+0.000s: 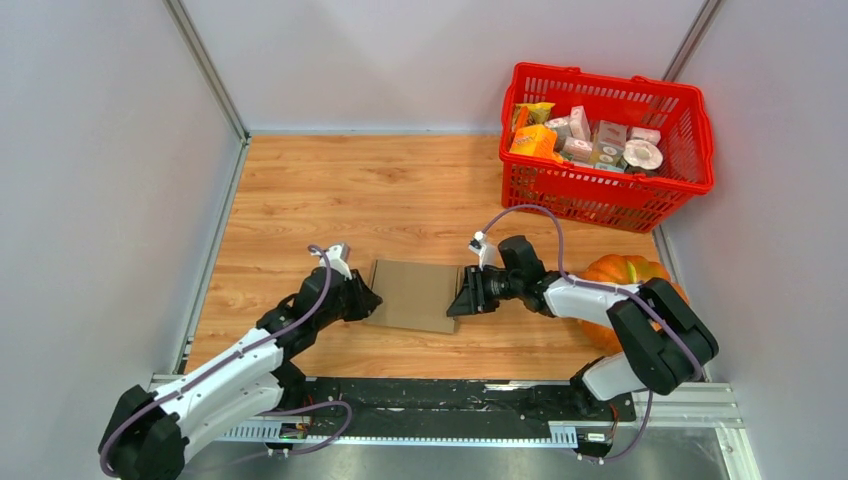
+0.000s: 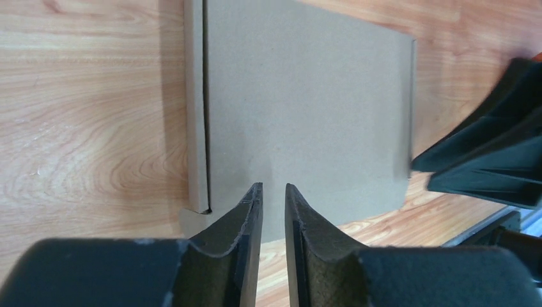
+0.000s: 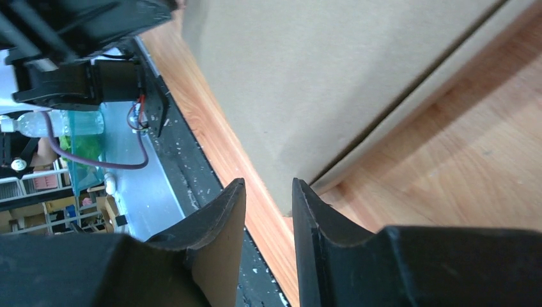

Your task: Fold the paper box

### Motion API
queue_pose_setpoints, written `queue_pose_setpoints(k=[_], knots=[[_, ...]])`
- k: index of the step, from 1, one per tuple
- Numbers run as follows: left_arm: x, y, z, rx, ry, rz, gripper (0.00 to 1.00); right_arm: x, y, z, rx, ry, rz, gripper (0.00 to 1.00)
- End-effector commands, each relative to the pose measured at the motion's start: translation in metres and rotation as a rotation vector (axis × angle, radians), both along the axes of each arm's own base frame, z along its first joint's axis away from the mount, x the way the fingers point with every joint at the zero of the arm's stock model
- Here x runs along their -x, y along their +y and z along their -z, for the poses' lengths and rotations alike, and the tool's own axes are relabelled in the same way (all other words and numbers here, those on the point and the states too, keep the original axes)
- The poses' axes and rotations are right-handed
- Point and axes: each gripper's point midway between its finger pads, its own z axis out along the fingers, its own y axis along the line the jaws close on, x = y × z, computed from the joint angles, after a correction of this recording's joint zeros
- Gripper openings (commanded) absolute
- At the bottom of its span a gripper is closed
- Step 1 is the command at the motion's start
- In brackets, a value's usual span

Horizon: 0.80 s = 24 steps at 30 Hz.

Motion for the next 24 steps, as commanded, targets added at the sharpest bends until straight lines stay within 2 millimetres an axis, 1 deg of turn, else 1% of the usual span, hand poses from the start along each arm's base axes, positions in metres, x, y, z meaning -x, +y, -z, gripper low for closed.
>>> queue_pose_setpoints(k=[1,2,3,4,5,6,8,9,10,11,12,13,14,15,16,17,18,19,20,22,24], knots=[[-0.002,0.004,-0.038,-0.013,-0.069,0.013,0.28,0.002,-0.006,0.021,0.049,0.025,0.012,0.35],[-0.004,0.005,-0.046,-0.016,-0.086,0.01,0.31,0.002,-0.006,0.021,0.051,0.028,0.01,0.34],[-0.003,0.009,-0.048,-0.032,-0.097,0.008,0.33,0.001,-0.006,0.017,0.045,0.022,0.013,0.34],[-0.002,0.017,-0.049,-0.057,-0.102,-0.01,0.35,0.001,-0.006,0.013,0.04,0.014,0.013,0.34],[-0.003,0.021,-0.051,-0.072,-0.109,-0.022,0.43,0.003,-0.007,0.01,0.04,0.014,0.012,0.34],[-0.002,0.025,-0.05,-0.092,-0.113,-0.026,0.47,0.002,-0.007,0.0,0.024,-0.009,0.015,0.36],[0.0,0.034,-0.044,-0.131,-0.099,-0.046,0.56,0.002,-0.008,-0.009,0.015,-0.014,0.023,0.41],[-0.001,0.038,-0.041,-0.142,-0.092,-0.058,0.58,-0.002,-0.01,-0.016,0.002,-0.029,0.039,0.46],[0.0,0.04,-0.038,-0.15,-0.081,-0.063,0.59,-0.006,-0.01,-0.023,-0.005,-0.04,0.049,0.48],[-0.001,0.041,-0.035,-0.153,-0.076,-0.066,0.6,-0.008,-0.014,-0.022,0.013,-0.034,0.064,0.5],[-0.002,0.041,-0.034,-0.148,-0.073,-0.072,0.61,-0.018,-0.018,-0.026,0.013,-0.053,0.093,0.53],[-0.004,0.041,-0.035,-0.135,-0.078,-0.078,0.61,-0.018,-0.023,-0.022,0.035,-0.034,0.106,0.54],[-0.006,0.041,-0.032,-0.135,-0.073,-0.082,0.63,-0.026,-0.026,-0.023,0.057,-0.035,0.135,0.55],[-0.008,0.041,-0.031,-0.129,-0.073,-0.083,0.63,-0.032,-0.03,-0.018,0.077,-0.016,0.164,0.56],[-0.014,0.039,-0.031,-0.106,-0.074,-0.09,0.64,-0.034,-0.031,-0.016,0.086,-0.001,0.171,0.56],[-0.016,0.039,-0.028,-0.096,-0.065,-0.089,0.65,-0.04,-0.029,-0.018,0.082,0.004,0.176,0.56],[-0.019,0.039,-0.025,-0.084,-0.049,-0.093,0.65,-0.041,-0.027,-0.012,0.091,0.036,0.181,0.56],[-0.021,0.032,-0.023,-0.055,-0.028,-0.067,0.65,-0.045,-0.024,-0.012,0.076,0.035,0.186,0.55],[-0.026,0.035,-0.022,-0.044,-0.017,-0.08,0.65,-0.046,-0.022,-0.011,0.068,0.045,0.183,0.54],[-0.031,0.028,-0.018,-0.014,0.003,-0.054,0.62,-0.049,-0.02,-0.004,0.068,0.073,0.195,0.5],[-0.036,0.026,-0.017,0.006,0.011,-0.055,0.59,-0.053,-0.015,-0.001,0.044,0.081,0.198,0.46]])
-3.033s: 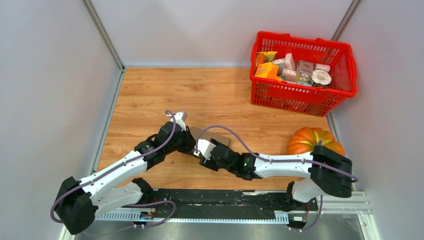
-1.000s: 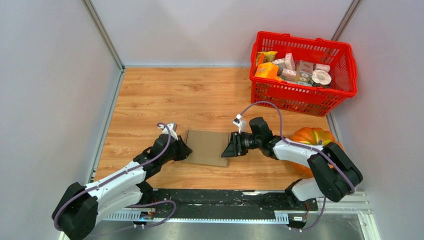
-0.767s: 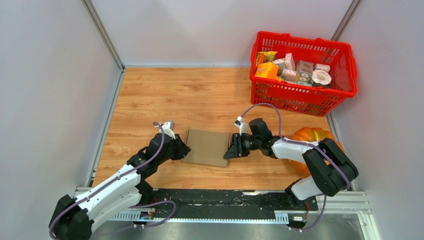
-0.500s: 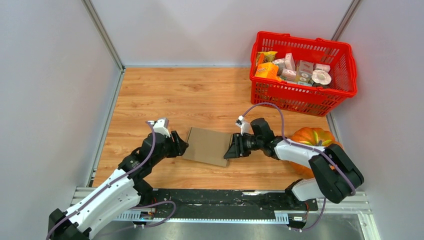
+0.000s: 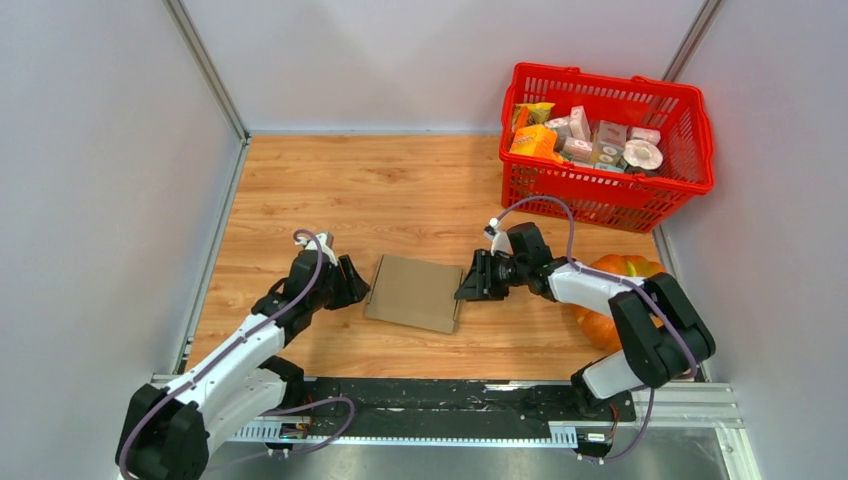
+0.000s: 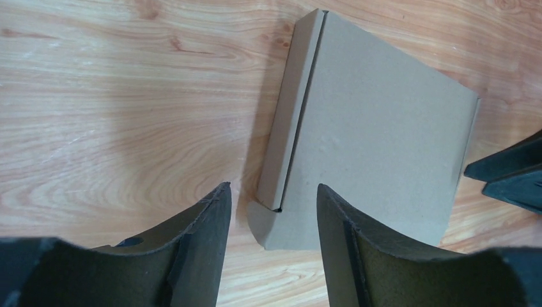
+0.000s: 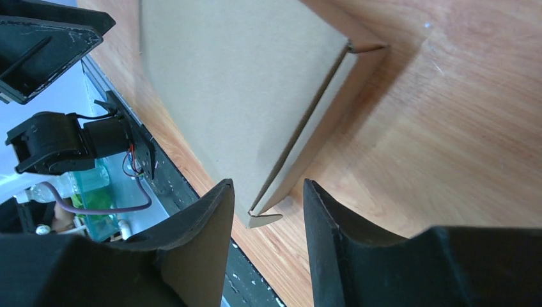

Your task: Fold the paper box

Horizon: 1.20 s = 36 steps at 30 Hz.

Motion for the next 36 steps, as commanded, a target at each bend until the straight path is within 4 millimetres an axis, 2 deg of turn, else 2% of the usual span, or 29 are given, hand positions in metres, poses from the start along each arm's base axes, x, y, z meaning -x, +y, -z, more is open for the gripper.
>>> queue_pose_setpoints(k=[1,7,8,14,23,24,26,32,36], knots=[[-0.015,-0.022,-0.007,0.112,-0.021,0.075,0.59,-0.018,0.014,-0.005,-0.065,-0.007,0.03,0.45],[-0.02,-0.023,0.002,0.15,0.001,0.063,0.58,-0.021,0.019,0.012,-0.084,0.045,0.039,0.36],[-0.02,-0.022,0.003,0.151,0.006,0.064,0.59,-0.022,0.018,0.015,-0.08,0.055,0.05,0.32],[-0.014,-0.017,0.004,0.17,-0.002,0.055,0.66,-0.018,0.0,0.032,-0.093,0.095,0.095,0.23],[-0.002,-0.021,-0.005,0.23,-0.025,0.08,0.72,-0.01,-0.017,0.052,-0.12,0.151,0.129,0.17],[-0.003,-0.022,-0.01,0.245,-0.047,0.088,0.73,-0.01,-0.017,0.052,-0.125,0.152,0.129,0.16],[0.0,-0.023,-0.008,0.26,-0.041,0.084,0.73,-0.011,-0.017,0.052,-0.132,0.153,0.135,0.16],[0.002,-0.039,-0.012,0.37,-0.061,0.135,0.74,-0.015,-0.016,0.048,-0.14,0.141,0.133,0.16],[0.001,-0.06,-0.017,0.472,-0.053,0.222,0.72,-0.015,-0.016,0.048,-0.135,0.139,0.131,0.16]])
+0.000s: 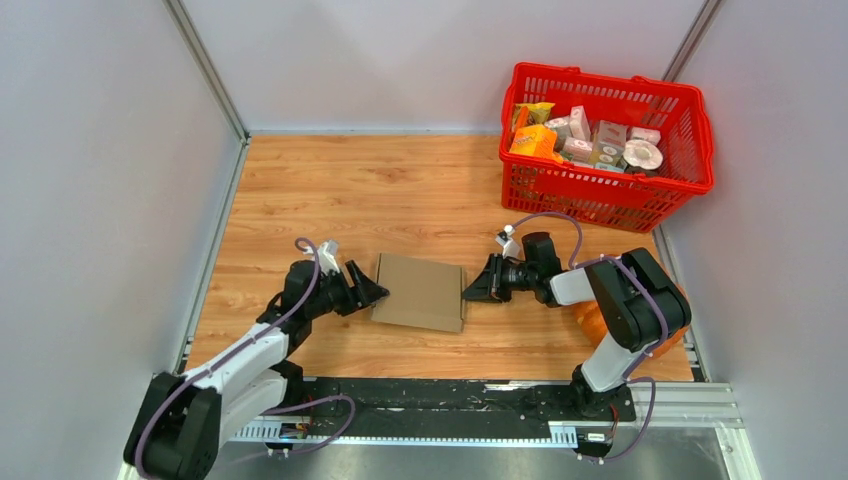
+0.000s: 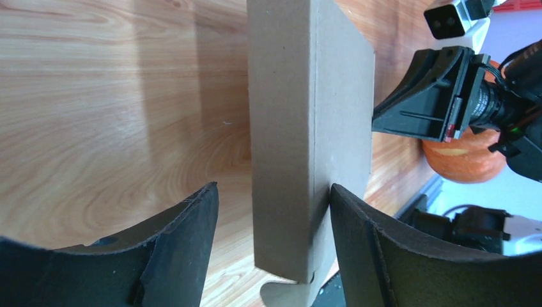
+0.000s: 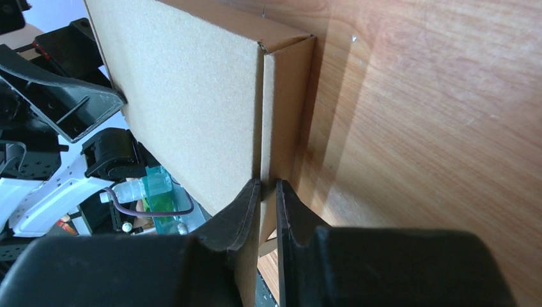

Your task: Fold the paper box

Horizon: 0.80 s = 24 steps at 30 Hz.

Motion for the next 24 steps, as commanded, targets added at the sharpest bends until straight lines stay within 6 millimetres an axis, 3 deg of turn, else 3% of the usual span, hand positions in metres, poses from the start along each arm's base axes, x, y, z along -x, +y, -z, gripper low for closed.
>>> queue_pose_setpoints(k=[1,7,9,13,15,16,18,19,21,22,23,24], knots=[[-0.007,-0.027,-0.025,0.163,-0.053,0.099,0.68,-0.002,-0.008,0.017,0.063,0.003,0.034,0.16],[-0.011,-0.039,-0.037,0.278,-0.057,0.119,0.48,-0.002,-0.008,0.008,0.063,-0.024,0.027,0.22],[-0.011,-0.039,-0.037,0.283,-0.047,0.112,0.43,-0.001,-0.01,0.004,0.076,-0.015,0.033,0.29],[-0.008,-0.037,-0.037,0.278,-0.015,0.098,0.35,-0.008,-0.013,-0.03,0.082,-0.101,0.076,0.47],[-0.004,-0.033,-0.034,0.26,0.007,0.077,0.32,-0.007,-0.018,-0.039,0.169,-0.133,0.079,0.54],[-0.004,-0.032,-0.034,0.253,0.018,0.067,0.29,-0.017,-0.029,-0.049,0.263,-0.255,0.106,0.56],[0.0,-0.028,-0.034,0.238,0.04,0.049,0.29,-0.008,-0.033,-0.054,0.422,-0.345,0.076,0.64],[0.0,-0.027,-0.036,0.242,0.054,0.033,0.29,-0.024,-0.04,-0.077,0.511,-0.475,0.15,0.68],[0.003,-0.02,-0.034,0.228,0.092,-0.022,0.27,-0.005,-0.018,-0.092,0.584,-0.667,0.02,0.73],[0.003,-0.018,-0.035,0.237,0.118,-0.052,0.27,-0.009,-0.017,-0.107,0.645,-0.771,0.042,0.74],[0.008,-0.015,-0.029,0.229,0.169,-0.078,0.27,0.013,0.007,-0.111,0.66,-0.888,-0.089,0.76],[0.008,-0.012,-0.034,0.241,0.168,-0.106,0.27,0.021,0.015,-0.114,0.694,-0.957,-0.133,0.84]])
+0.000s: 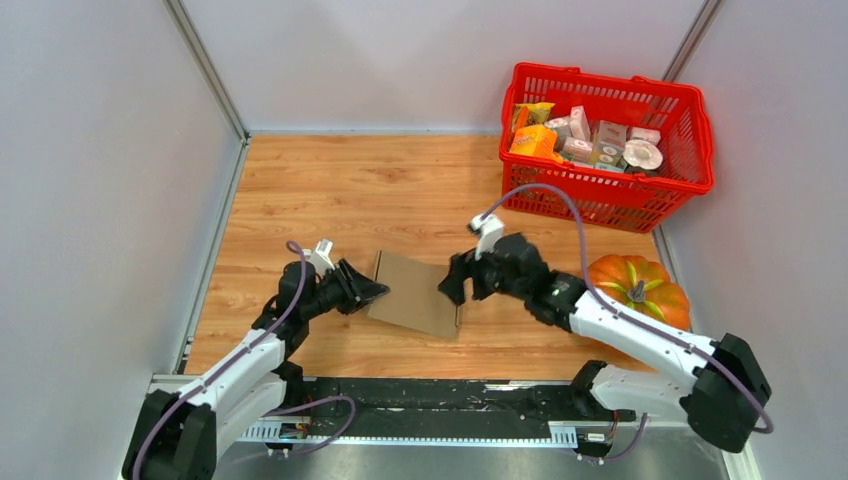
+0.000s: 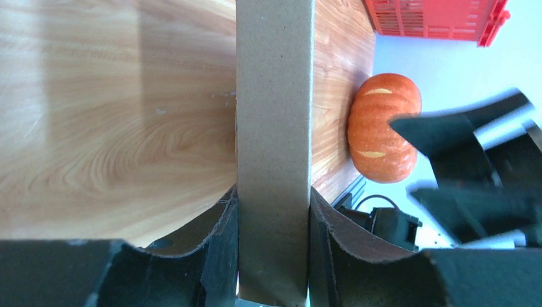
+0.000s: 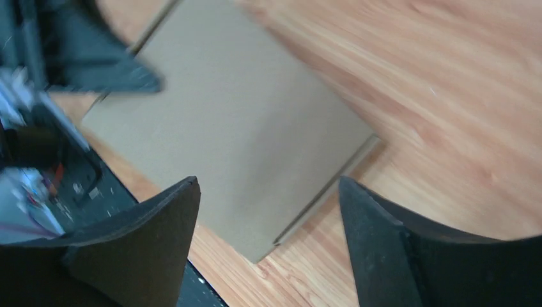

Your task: Fold the paper box

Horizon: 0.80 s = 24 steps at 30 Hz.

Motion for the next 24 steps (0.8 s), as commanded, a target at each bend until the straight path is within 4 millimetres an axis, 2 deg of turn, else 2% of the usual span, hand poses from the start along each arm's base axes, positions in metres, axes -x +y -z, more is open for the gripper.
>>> queue_pose_setpoints(k=[1,2,4,5,6,7,8,12,16,18,22,24], knots=[[0.004,0.011,-0.002,0.032,0.163,-0.133,0.27,0.011,0.002,-0.013,0.418,-0.409,-0.068,0.86],[0.009,0.013,0.003,0.038,0.214,-0.152,0.27,0.035,0.022,-0.015,0.436,-0.47,-0.167,0.89],[0.012,0.013,-0.001,0.093,0.26,-0.186,0.27,0.042,0.032,-0.013,0.552,-0.601,-0.22,0.94],[0.014,0.013,-0.002,0.106,0.275,-0.192,0.27,0.061,0.047,-0.014,0.564,-0.66,-0.296,0.95],[0.017,0.012,-0.002,0.126,0.285,-0.193,0.27,0.066,0.055,-0.016,0.587,-0.721,-0.331,0.96],[0.018,0.011,-0.004,0.157,0.309,-0.204,0.27,0.067,0.058,-0.01,0.645,-0.76,-0.329,0.96],[0.019,0.011,-0.005,0.175,0.31,-0.207,0.26,0.078,0.066,-0.009,0.657,-0.794,-0.361,0.97],[0.027,0.012,-0.002,0.25,0.352,-0.235,0.26,0.086,0.079,0.002,0.728,-0.892,-0.381,0.96],[0.03,0.013,-0.009,0.31,0.352,-0.246,0.24,0.072,0.076,0.005,0.841,-0.961,-0.273,0.95],[0.034,0.014,-0.01,0.303,0.361,-0.246,0.24,0.069,0.078,0.006,0.862,-0.981,-0.256,0.91],[0.038,0.012,-0.012,0.34,0.375,-0.238,0.24,0.072,0.082,0.019,0.873,-0.988,-0.308,0.72],[0.039,0.012,-0.013,0.345,0.371,-0.231,0.24,0.072,0.083,0.019,0.855,-0.991,-0.306,0.67]])
